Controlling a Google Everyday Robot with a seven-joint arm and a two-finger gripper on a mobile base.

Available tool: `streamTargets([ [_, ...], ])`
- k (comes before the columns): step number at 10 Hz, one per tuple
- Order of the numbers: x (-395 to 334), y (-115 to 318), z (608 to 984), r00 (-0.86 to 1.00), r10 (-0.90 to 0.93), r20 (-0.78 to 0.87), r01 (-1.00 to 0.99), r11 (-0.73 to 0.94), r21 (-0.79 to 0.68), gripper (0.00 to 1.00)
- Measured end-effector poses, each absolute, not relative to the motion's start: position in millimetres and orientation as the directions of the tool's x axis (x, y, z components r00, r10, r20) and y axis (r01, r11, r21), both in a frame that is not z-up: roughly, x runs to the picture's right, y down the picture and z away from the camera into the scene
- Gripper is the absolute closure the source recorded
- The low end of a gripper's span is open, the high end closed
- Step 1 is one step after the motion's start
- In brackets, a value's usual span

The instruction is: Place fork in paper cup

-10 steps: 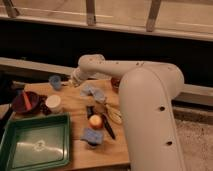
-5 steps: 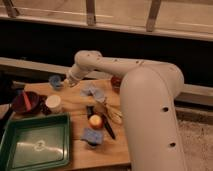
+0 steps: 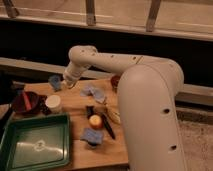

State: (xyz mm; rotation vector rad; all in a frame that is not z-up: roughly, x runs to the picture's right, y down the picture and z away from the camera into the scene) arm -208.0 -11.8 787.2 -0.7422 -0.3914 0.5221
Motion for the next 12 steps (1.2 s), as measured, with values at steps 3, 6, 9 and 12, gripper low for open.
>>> streamTargets([
  [3,-213,10,782,0.834,0.534,0.137,-0.253,0.593,-0.765,1.00],
  [6,-228,25,779,0.862,0.487,0.138,-0.202,0.581,-0.789,1.00],
  [9,-239,29,781,0.884,0.445,0.143,-0.168,0.589,-0.790,1.00],
  [12,-253,29,783,0.906,0.396,0.151,-0.136,0.609,-0.782,1.00],
])
